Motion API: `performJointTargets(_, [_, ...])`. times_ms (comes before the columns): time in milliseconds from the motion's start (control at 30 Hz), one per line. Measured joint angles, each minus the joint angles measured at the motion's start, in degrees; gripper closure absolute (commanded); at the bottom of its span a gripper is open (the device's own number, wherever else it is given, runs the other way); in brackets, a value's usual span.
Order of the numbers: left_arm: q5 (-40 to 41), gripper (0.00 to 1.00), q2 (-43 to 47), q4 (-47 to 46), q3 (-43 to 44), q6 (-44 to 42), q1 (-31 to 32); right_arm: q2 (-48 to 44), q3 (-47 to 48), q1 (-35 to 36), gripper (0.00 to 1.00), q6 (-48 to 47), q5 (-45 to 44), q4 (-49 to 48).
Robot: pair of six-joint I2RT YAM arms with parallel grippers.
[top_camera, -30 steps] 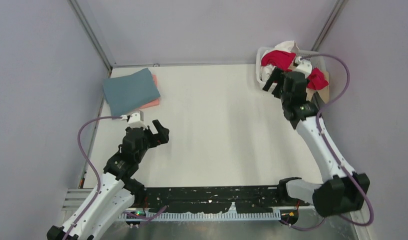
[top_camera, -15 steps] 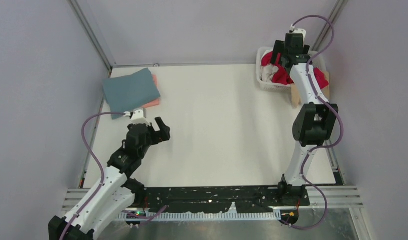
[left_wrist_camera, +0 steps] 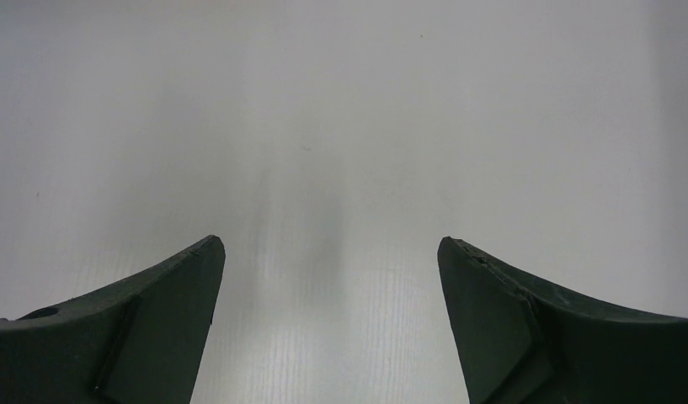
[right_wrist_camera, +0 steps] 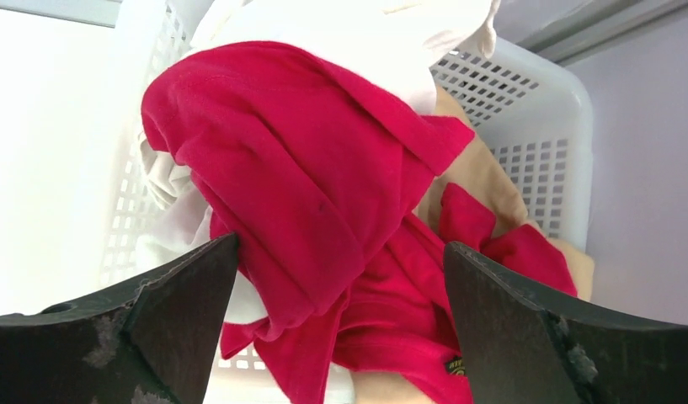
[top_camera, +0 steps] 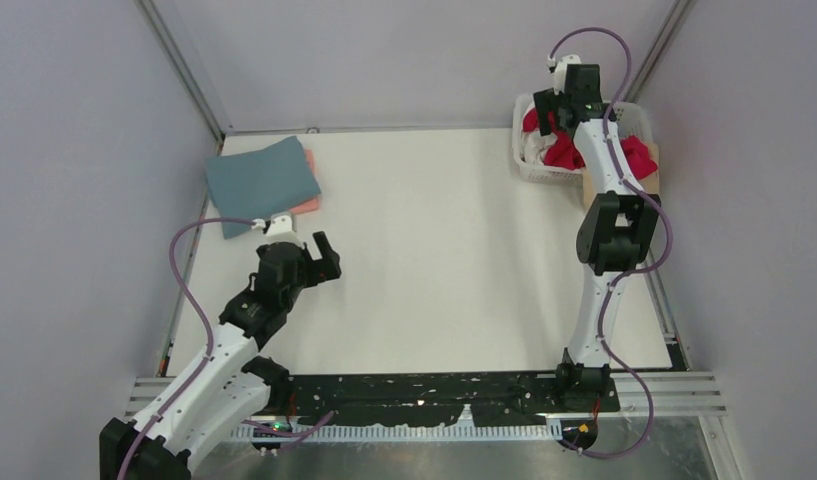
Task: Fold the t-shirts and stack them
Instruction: Grab crumpled tshirt from bin with the right arm
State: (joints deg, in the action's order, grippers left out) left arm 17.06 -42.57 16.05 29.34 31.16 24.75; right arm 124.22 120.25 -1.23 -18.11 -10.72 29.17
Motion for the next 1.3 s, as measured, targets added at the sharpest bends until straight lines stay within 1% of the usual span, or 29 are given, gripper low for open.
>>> performJointTargets(33, [0.1,0.01,-0.2,0.0,0.1,0.0,0.0,0.4,0.4,0.0,0.04,-1.2,0.1,0.0])
performJointTargets(233, [1.5,0.01,-1.7,0.3,1.1,-0.1,0.0,3.8,1.8,0.0,0.13,-5.3,0.0,-1.2])
performJointTargets(300, [1.6,0.01,-2.4,0.6,1.6,-0.1,0.0,4.9,2.3,0.0,0.25,-5.6,-0.3,-1.6])
performJointTargets(367, [1.7,0.01,-3.0,0.6,1.9,-0.1,0.0,5.4,2.4,0.0,0.32,-5.5,-0.9,-2.2])
performJointTargets(467, [1.8,0.01,-3.5,1.0,2.4,-0.1,0.0,5.4,2.4,0.0,0.34,-4.9,-2.6,-3.9])
performJointTargets(700, [2.0,0.01,-4.0,1.0,2.5,-0.1,0.0,5.4,2.6,0.0,0.52,-2.7,-6.4,-8.7])
performJointTargets(900, [2.3,0.01,-4.5,1.4,2.5,-0.1,0.0,5.4,3.3,0.0,0.54,-1.9,-6.4,-9.4])
performJointTargets(933, [2.4,0.01,-4.5,1.4,2.5,-0.2,0.0,5.5,3.3,0.0,0.58,-1.9,-6.3,-9.4])
performJointTargets(967, [2.5,0.01,-4.5,1.4,2.5,-0.1,0.0,5.6,3.3,0.0,0.59,-1.8,-6.2,-9.4])
performJointTargets(1100, [2.5,0.01,-4.6,1.6,2.6,-0.2,0.0,6.7,3.7,0.0,0.6,-1.0,-5.9,-9.4])
performJointTargets(1233, [2.8,0.01,-4.6,1.9,3.0,-0.1,0.0,8.2,3.9,0.0,0.69,0.2,-5.3,-9.4])
performJointTargets(1267, [2.8,0.01,-4.6,1.9,3.1,-0.2,0.0,8.4,3.9,-0.2,0.73,0.5,-5.2,-9.4])
performJointTargets(1300, [2.9,0.01,-4.6,1.9,3.3,-0.2,0.0,8.6,3.9,-0.3,0.79,0.9,-5.1,-9.4])
